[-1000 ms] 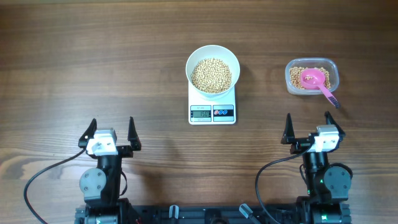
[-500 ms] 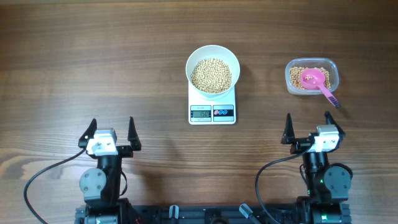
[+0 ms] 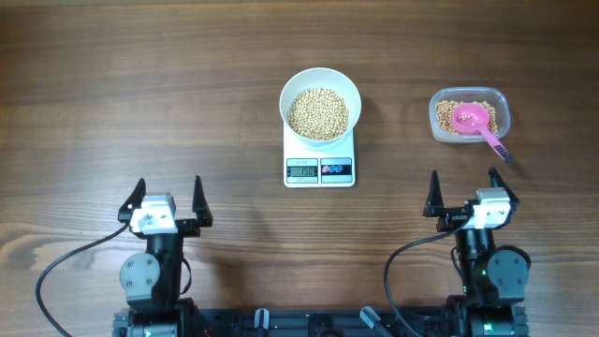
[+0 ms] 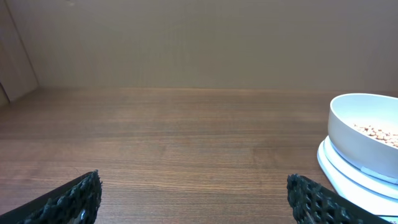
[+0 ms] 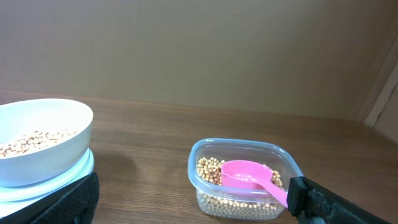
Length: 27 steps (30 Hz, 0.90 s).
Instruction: Scoop item into bowl and weigh 150g on scale
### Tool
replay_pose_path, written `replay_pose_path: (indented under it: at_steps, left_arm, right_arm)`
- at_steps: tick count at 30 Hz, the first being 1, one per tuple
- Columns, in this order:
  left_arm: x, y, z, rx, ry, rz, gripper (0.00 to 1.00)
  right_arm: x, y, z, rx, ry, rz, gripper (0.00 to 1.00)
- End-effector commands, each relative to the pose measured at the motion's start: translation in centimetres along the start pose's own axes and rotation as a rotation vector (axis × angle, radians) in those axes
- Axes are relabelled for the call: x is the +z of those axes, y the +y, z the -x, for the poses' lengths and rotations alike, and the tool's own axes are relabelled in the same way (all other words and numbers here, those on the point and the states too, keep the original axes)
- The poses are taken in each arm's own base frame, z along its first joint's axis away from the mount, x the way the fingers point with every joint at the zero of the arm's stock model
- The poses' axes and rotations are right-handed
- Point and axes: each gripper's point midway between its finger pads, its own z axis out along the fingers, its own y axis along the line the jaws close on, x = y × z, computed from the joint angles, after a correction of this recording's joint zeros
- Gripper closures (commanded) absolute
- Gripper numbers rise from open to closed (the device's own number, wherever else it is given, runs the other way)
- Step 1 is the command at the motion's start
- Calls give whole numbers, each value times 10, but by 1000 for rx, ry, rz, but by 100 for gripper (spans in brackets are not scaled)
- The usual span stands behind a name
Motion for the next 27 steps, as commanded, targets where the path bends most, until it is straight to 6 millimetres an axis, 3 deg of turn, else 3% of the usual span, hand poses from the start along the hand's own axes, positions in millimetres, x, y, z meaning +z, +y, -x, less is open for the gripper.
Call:
replay_pose_path:
  at_steps: [1,27]
  left_arm:
    - [0,1,-1,20,-2,8,0]
    - [0,1,-2,20,-1,8,0]
  right_arm:
    - [-1,0,2,8,-12,-1,1]
    - [-1,-5,2,34,-10,-30,0]
